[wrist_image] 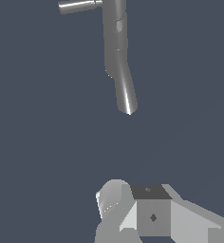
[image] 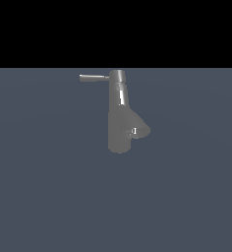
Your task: Turn on the faucet by rotating a designated handle.
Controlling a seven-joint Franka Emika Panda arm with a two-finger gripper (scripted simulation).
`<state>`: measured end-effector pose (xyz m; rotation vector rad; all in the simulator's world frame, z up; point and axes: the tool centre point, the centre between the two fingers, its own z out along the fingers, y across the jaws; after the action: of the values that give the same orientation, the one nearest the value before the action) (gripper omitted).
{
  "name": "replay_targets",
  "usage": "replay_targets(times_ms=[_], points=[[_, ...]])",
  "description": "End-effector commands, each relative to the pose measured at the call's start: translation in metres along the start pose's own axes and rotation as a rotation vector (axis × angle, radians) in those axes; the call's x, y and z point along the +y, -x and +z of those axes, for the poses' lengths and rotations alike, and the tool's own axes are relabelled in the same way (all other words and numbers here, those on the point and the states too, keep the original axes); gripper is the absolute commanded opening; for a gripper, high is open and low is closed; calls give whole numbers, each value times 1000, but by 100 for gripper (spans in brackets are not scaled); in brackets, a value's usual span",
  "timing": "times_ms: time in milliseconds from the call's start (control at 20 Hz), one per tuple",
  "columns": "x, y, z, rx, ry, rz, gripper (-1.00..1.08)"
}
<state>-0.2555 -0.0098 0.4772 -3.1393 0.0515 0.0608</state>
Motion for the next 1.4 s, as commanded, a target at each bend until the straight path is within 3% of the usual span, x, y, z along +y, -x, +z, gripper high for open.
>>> replay_targets(times_ms=[0,650,1350], points=[[0,0,0,0,0,0,-100],[-4,-28,1,-6,-21,95,-100],[-20,-115,20,-33,-55,396,-100]])
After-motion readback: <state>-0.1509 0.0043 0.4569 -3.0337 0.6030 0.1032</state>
